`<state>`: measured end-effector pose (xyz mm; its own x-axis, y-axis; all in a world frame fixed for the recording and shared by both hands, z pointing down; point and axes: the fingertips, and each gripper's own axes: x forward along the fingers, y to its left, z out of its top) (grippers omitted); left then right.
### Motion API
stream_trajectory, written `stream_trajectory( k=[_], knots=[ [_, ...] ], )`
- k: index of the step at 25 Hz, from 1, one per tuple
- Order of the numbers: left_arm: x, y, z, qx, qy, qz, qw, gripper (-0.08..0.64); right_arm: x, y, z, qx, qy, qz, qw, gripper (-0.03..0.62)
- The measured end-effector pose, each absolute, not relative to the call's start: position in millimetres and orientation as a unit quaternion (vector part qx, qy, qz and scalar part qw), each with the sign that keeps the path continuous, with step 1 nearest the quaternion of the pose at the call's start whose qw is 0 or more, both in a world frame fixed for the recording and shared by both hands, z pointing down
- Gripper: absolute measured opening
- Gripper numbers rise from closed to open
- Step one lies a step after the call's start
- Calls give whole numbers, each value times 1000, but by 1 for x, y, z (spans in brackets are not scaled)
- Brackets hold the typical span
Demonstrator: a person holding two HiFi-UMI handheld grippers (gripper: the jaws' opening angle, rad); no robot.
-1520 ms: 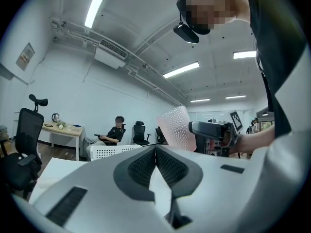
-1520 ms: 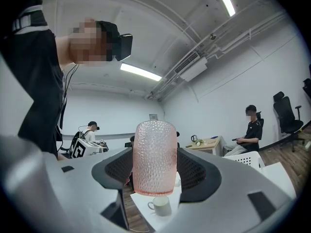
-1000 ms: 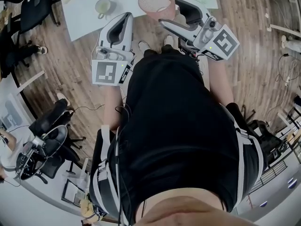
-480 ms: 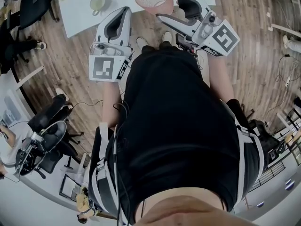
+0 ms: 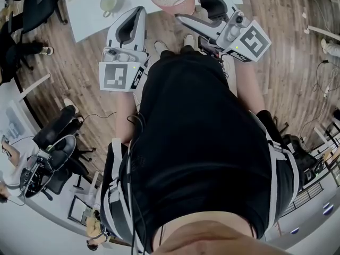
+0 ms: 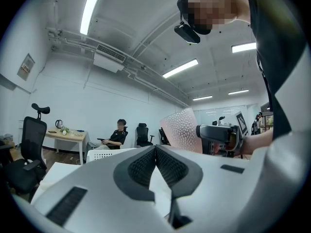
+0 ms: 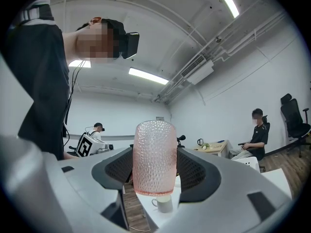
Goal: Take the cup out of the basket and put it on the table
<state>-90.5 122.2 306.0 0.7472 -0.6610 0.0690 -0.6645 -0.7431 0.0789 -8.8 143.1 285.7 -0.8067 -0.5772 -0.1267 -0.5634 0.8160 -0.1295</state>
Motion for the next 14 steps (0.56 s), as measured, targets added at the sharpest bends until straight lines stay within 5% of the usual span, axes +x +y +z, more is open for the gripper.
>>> stream_trajectory(
  k=[14],
  knots=[
    [-85,122,304,935,-352,17,47,21,-8,142,285,-298,950,-46,84,274]
  ],
)
